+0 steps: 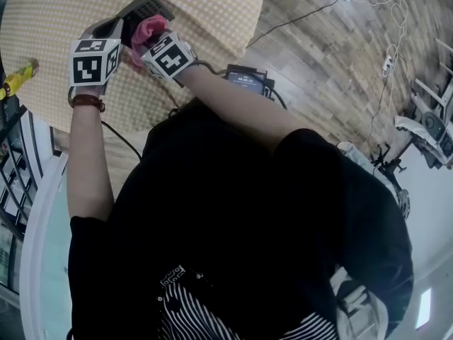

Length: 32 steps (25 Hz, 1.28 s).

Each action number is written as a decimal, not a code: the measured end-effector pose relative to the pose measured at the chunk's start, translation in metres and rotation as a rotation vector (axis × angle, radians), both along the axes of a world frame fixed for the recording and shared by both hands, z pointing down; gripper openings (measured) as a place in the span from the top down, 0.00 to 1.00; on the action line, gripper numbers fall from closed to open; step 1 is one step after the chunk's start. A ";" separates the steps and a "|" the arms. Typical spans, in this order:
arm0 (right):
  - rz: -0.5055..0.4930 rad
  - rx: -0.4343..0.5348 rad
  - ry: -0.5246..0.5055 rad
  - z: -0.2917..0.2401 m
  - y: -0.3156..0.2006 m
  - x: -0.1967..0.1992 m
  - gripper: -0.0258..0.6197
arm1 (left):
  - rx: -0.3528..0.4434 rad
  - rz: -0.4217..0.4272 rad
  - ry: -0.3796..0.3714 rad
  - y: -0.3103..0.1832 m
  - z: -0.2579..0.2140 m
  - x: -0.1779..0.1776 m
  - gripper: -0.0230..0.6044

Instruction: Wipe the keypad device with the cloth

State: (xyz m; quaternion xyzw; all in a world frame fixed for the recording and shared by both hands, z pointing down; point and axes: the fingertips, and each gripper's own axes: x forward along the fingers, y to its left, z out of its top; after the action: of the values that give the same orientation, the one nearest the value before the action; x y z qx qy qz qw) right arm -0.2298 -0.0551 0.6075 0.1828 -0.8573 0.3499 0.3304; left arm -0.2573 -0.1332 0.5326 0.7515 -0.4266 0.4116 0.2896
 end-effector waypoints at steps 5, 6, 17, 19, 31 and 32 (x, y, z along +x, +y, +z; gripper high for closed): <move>-0.004 -0.021 0.017 0.003 0.004 -0.001 0.89 | 0.017 -0.013 -0.004 0.001 0.000 -0.004 0.96; -0.013 -0.014 0.019 0.002 0.004 -0.001 0.89 | 0.019 -0.015 -0.004 0.001 -0.001 -0.004 0.96; -0.150 0.058 0.100 -0.014 0.009 0.001 0.89 | 0.203 -0.191 0.090 -0.003 -0.045 -0.025 0.96; -0.144 0.035 0.068 -0.031 0.011 0.013 0.89 | 0.244 -0.262 0.136 0.006 -0.066 -0.031 0.96; -0.232 0.059 -0.081 -0.160 0.080 0.047 0.89 | 0.300 -0.448 0.337 0.138 -0.121 -0.021 0.96; -0.242 0.065 -0.094 -0.164 0.074 0.056 0.89 | 0.301 -0.450 0.348 0.137 -0.119 -0.007 0.96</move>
State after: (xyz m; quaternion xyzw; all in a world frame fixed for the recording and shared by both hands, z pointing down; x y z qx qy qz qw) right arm -0.1737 0.0187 0.4430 0.0722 -0.8984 0.2878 0.3237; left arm -0.2646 0.0040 0.4133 0.7319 -0.5820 0.1350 0.3277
